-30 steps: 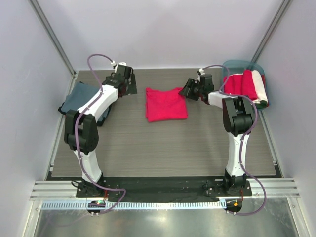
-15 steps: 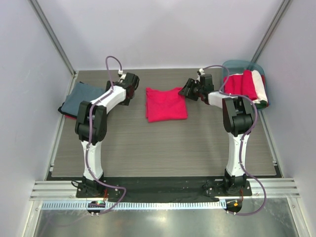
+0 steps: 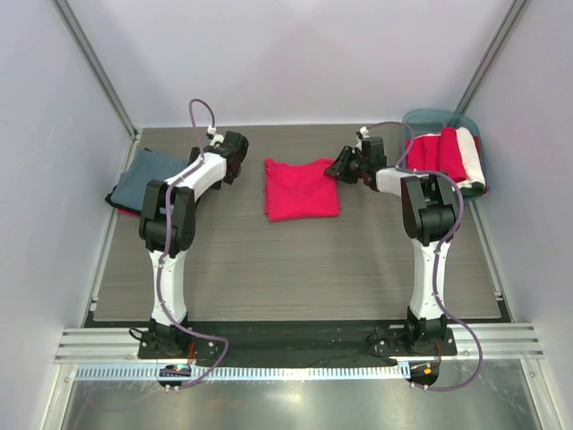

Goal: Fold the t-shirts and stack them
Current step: Fold the tshirt

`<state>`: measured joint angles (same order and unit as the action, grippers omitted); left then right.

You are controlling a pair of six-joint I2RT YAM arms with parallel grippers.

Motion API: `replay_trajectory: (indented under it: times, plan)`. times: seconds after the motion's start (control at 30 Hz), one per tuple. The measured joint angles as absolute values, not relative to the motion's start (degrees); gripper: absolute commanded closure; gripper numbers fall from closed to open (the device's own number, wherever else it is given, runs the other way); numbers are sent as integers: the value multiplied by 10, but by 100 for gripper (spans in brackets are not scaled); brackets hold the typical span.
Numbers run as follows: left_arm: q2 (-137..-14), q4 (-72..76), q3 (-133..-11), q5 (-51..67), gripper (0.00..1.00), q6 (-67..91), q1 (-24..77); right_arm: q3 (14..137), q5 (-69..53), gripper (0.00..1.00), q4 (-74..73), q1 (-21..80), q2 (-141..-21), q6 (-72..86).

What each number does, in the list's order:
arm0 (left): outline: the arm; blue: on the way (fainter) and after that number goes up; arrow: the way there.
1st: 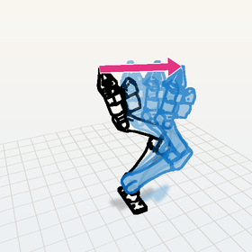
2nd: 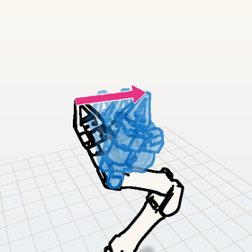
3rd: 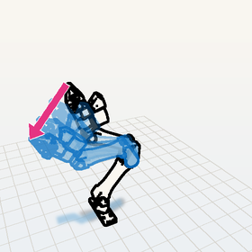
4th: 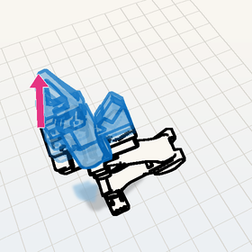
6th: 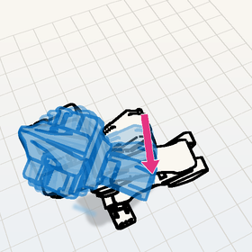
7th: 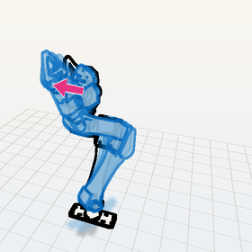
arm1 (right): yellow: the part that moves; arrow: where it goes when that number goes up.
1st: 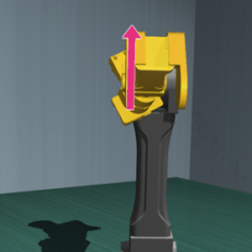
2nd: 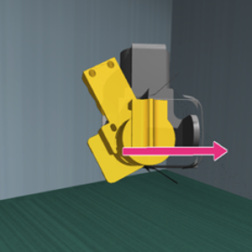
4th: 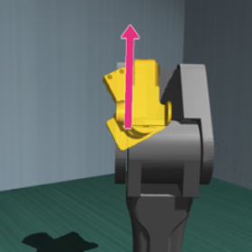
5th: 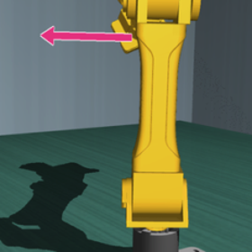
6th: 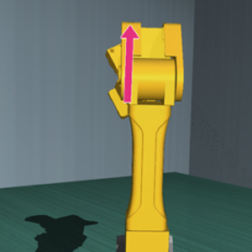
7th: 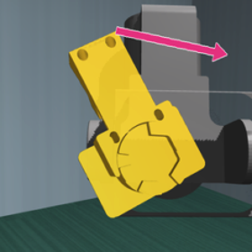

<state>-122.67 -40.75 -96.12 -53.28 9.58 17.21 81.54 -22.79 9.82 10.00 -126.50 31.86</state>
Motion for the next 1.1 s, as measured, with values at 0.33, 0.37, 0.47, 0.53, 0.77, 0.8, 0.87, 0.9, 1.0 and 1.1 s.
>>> replay_trajectory:
  times: [0.33, 0.37, 0.47, 0.53, 0.77, 0.8, 0.87, 0.9, 1.0, 1.1]
  plan:
    - [-1244, -425, -965, -521, 22, 107, 161, 815, -231, 63, 99, 100, -1265, 321]
    - [-1245, -426, -965, -517, 21, 109, 161, 815, -231, 63, 99, 100, -1265, 321]
    - [-1247, -431, -965, -505, 18, 116, 161, 815, -231, 63, 99, 100, -1265, 321]
    - [-1247, -430, -965, -496, 16, 117, 161, 815, -232, 63, 99, 100, -1265, 321]
    - [-1248, -420, -961, -482, 28, 116, 161, 815, -234, 63, 99, 100, -1265, 321]
    - [-1249, -421, -961, -483, 44, 116, 160, 815, -234, 63, 100, 100, -1265, 321]
    - [-1251, -421, -961, -488, 59, 118, 156, 815, -234, 63, 100, 100, -1265, 321]
    - [-1252, -422, -961, -490, 69, 118, 154, 815, -234, 63, 101, 100, -1265, 321]
    - [-1253, -423, -961, -491, 90, 118, 148, 815, -236, 68, 102, 100, -1265, 322]
    - [-1254, -426, -965, -489, 100, 121, 146, 815, -238, 82, 104, 100, -1267, 324]
